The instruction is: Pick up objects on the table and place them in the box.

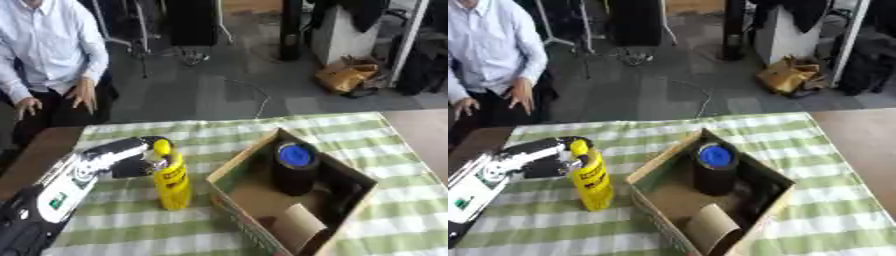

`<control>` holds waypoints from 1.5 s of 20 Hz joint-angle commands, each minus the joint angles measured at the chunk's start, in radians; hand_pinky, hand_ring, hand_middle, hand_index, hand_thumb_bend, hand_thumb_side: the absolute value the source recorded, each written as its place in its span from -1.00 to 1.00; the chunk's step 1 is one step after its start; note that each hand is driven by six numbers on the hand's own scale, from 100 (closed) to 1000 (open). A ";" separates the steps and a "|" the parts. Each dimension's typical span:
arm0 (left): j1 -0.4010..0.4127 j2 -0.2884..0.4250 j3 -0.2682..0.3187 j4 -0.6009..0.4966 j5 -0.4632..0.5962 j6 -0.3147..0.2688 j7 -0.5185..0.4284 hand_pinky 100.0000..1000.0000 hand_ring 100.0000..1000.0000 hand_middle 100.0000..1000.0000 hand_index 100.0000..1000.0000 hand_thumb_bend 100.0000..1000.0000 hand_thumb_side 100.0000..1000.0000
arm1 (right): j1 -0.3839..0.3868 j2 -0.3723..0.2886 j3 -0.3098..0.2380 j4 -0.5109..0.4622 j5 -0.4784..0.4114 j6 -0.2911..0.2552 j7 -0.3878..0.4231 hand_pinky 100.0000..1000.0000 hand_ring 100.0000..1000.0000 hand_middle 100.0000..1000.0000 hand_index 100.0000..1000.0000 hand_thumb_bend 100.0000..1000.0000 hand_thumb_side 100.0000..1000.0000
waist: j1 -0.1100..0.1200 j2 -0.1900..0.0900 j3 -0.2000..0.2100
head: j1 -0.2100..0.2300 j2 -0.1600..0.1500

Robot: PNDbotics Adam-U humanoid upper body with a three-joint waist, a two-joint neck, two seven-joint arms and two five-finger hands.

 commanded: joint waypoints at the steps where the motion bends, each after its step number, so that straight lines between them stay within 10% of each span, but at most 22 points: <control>1: -0.006 0.020 0.009 -0.019 0.016 0.002 0.032 0.72 0.46 0.87 1.00 -1.00 1.00 | -0.014 -0.003 -0.003 -0.016 -0.005 -0.021 -0.018 0.54 0.41 0.29 0.08 -1.00 0.94 | -0.003 -0.016 0.001 | 0.002 -0.011; 6: -0.007 0.020 0.006 -0.015 0.046 0.007 0.053 0.61 0.25 0.59 0.83 -1.00 1.00 | -0.013 -0.003 -0.004 -0.016 -0.006 -0.019 -0.018 0.54 0.41 0.29 0.08 -1.00 0.93 | -0.003 -0.015 0.001 | 0.003 -0.011; 14: 0.007 0.013 0.004 0.014 0.108 0.014 0.037 -0.22 0.02 0.52 0.72 -1.00 0.97 | -0.017 -0.003 -0.012 -0.016 -0.007 -0.024 -0.018 0.54 0.41 0.28 0.08 -1.00 0.91 | -0.004 -0.015 -0.001 | 0.001 -0.017; 30: 0.020 0.007 0.011 0.003 0.181 -0.002 0.105 -0.66 -0.22 -0.04 0.26 -1.00 0.04 | -0.022 -0.003 -0.018 -0.016 -0.013 -0.029 -0.018 0.55 0.41 0.28 0.08 -1.00 0.90 | -0.006 -0.010 -0.002 | -0.004 -0.018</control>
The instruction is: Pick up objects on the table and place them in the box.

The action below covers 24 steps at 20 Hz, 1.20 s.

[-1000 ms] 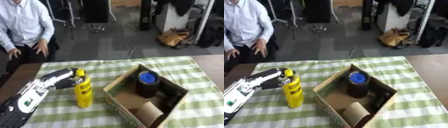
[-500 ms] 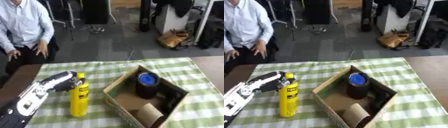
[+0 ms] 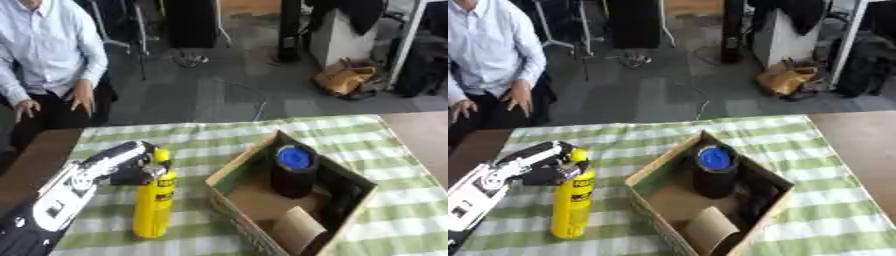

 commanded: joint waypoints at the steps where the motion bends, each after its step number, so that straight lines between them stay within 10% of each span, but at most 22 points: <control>1: -0.002 0.017 0.011 -0.013 0.012 -0.010 0.037 -0.66 -0.22 -0.04 0.26 -1.00 0.04 | -0.018 -0.005 -0.005 -0.016 -0.006 -0.025 -0.020 0.55 0.41 0.28 0.08 -1.00 0.90 | -0.004 -0.012 0.000 | -0.003 -0.009; 24: -0.018 0.033 0.061 -0.110 0.088 0.004 0.267 -0.80 -0.38 -0.18 0.19 -1.00 -0.19 | -0.021 -0.007 -0.010 -0.016 -0.003 -0.027 -0.020 0.56 0.42 0.28 0.07 -1.00 0.86 | -0.003 -0.017 0.004 | -0.006 -0.002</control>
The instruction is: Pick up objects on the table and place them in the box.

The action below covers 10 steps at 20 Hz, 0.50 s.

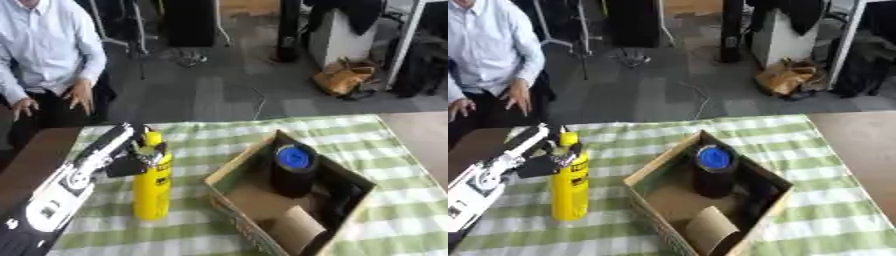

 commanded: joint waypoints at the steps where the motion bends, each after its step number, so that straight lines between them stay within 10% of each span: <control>1: -0.028 0.035 0.027 -0.038 0.017 0.008 0.015 -0.80 -0.38 -0.18 0.19 -1.00 -0.19 | -0.012 -0.007 -0.004 -0.016 -0.003 -0.026 -0.021 0.56 0.42 0.28 0.07 -1.00 0.86 | 0.001 -0.019 0.002 | -0.002 -0.002; 10: -0.098 0.056 0.046 -0.097 0.056 0.028 0.039 -0.78 -0.37 -0.19 0.18 -1.00 -0.17 | -0.005 -0.011 -0.004 -0.016 0.001 -0.027 -0.021 0.56 0.42 0.28 0.07 -1.00 0.88 | 0.011 -0.032 0.007 | -0.002 0.012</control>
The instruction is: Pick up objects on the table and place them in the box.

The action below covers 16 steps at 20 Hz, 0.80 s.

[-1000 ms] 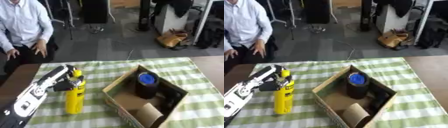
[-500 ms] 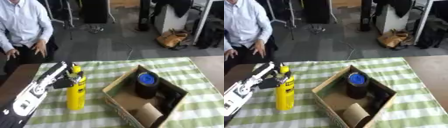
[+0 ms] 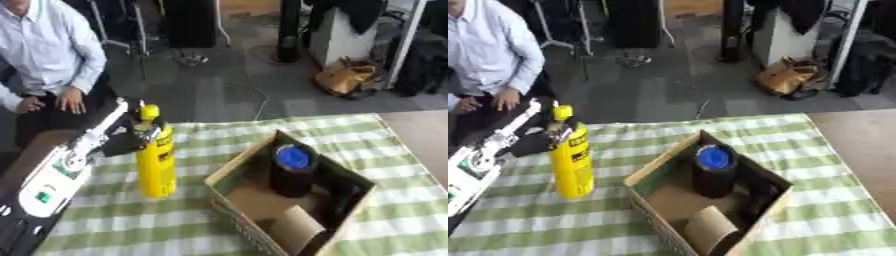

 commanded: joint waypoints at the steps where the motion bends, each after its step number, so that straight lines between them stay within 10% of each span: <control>1: -0.042 0.044 0.015 -0.039 0.019 0.008 0.006 -0.78 -0.37 -0.19 0.18 -1.00 -0.16 | -0.006 -0.012 -0.003 -0.016 0.002 -0.027 -0.022 0.56 0.42 0.28 0.07 -1.00 0.88 | 0.001 -0.026 0.002 | 0.001 0.012; 16: -0.197 -0.034 -0.027 -0.109 0.084 0.062 -0.034 -0.77 -0.36 -0.20 0.18 -1.00 -0.12 | 0.006 -0.010 0.006 -0.016 0.005 -0.031 -0.022 0.55 0.42 0.27 0.07 -1.00 0.87 | 0.015 -0.055 -0.002 | -0.021 0.041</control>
